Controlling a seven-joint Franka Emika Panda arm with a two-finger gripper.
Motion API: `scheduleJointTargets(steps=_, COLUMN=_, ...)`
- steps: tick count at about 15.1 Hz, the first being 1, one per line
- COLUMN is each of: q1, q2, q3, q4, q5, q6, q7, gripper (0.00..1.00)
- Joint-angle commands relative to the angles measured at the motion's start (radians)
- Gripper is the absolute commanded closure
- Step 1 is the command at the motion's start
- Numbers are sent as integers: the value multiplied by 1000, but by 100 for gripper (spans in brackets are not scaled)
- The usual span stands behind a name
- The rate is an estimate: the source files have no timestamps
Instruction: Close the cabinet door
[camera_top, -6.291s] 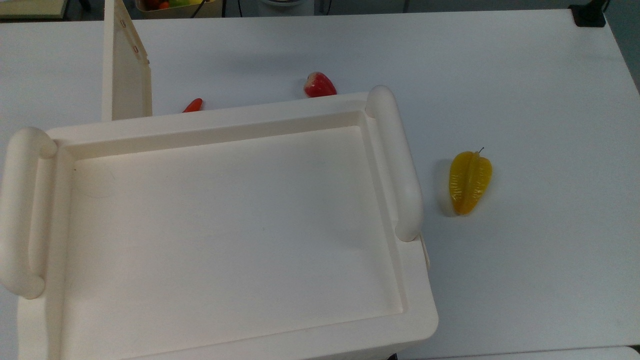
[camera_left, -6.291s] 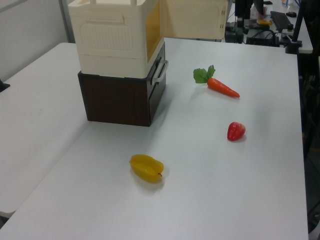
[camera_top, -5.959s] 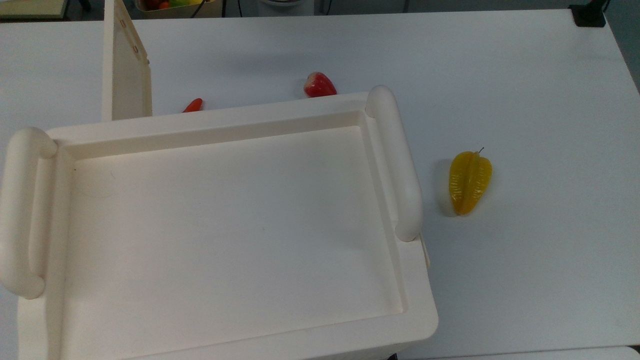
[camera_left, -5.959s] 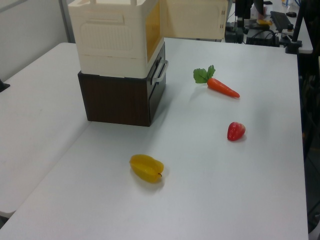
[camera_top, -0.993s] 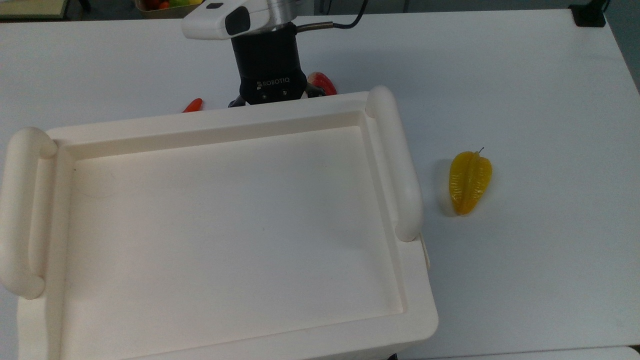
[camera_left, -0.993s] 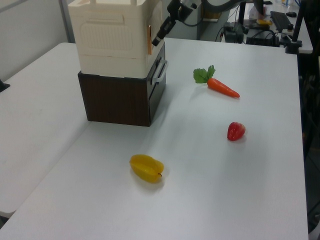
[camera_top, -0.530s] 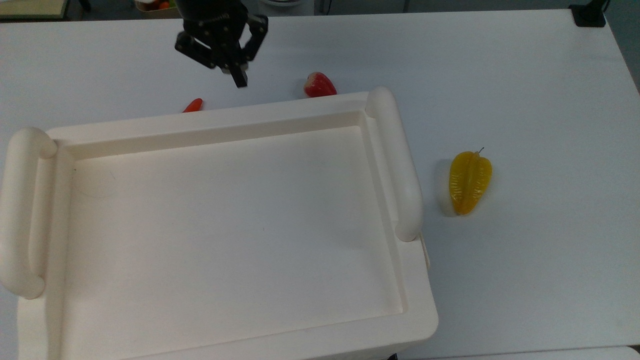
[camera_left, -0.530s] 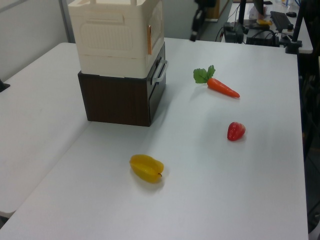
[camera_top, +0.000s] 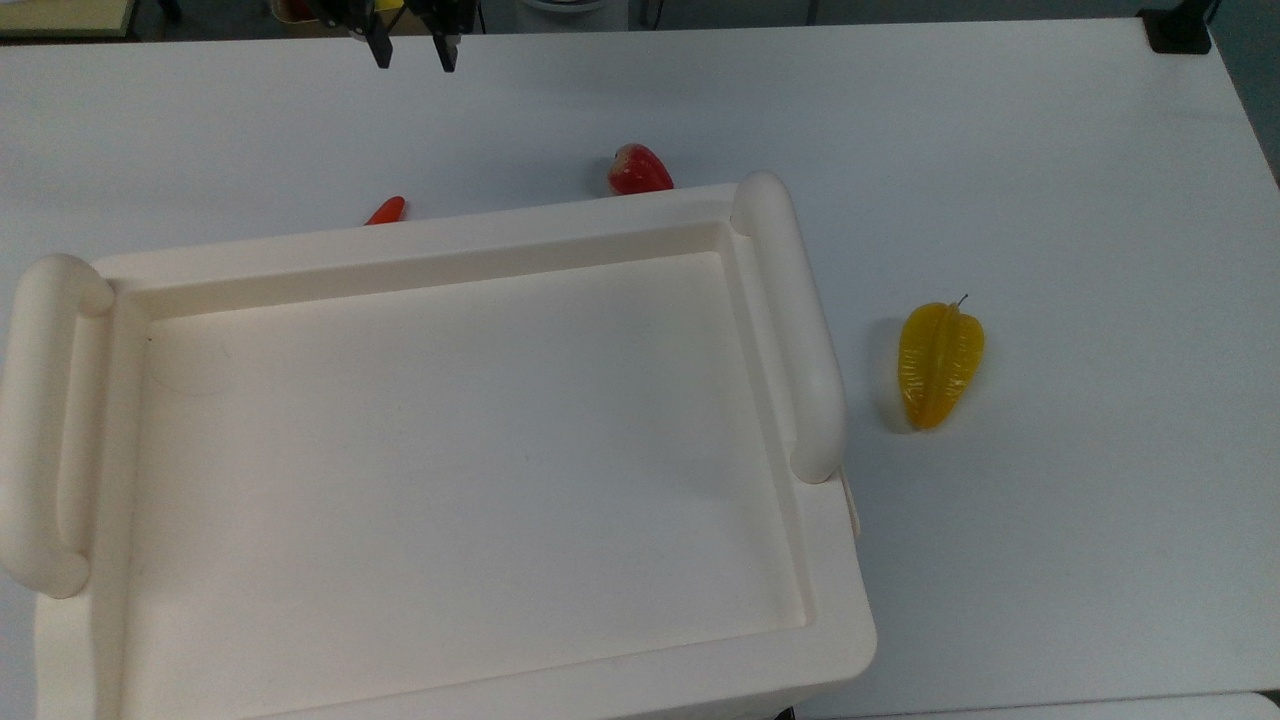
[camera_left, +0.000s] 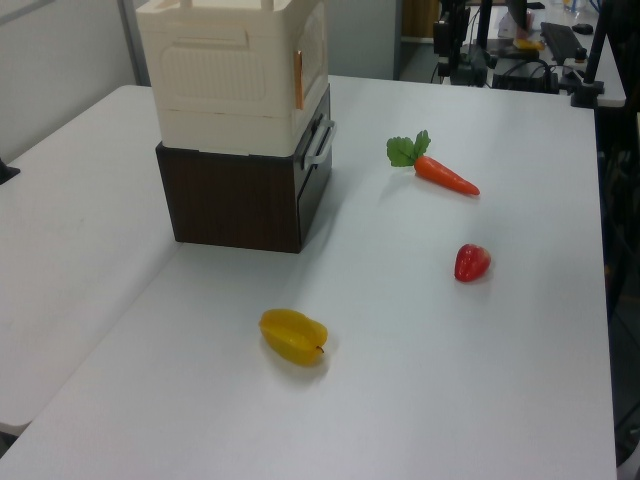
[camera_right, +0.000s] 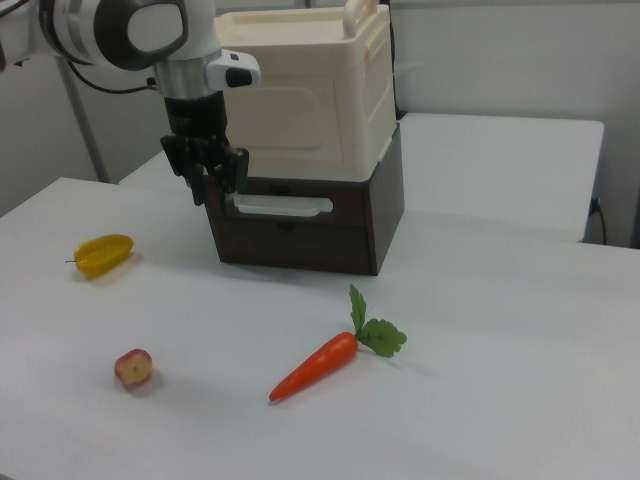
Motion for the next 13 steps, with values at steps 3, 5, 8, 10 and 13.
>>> scheduleJointTargets(steps=3, q1=0, q2=-89, q3=6, q4=-84, q5=-24, q6=-27, q7=-30, gripper=0)
scheduleJointTargets(steps=5, q1=-2, q2=-96, q3=4, q4=-84, q5=-24, q6=-65, q7=-43, gripper=0)
scheduleJointTargets(steps=8, q1=-3, q2=-91, q3=-4, q4=-78, q5=-24, q6=-61, q7=-35, gripper=0)
scheduleJointTargets(steps=10, q1=-3, q2=-91, q3=-4, q4=-78, q5=-25, q6=-62, q7=-33, gripper=0)
scheduleJointTargets(steps=13, q1=-3, q2=-89, q3=-4, q4=-78, q5=-25, q6=-61, q7=-30, gripper=0)
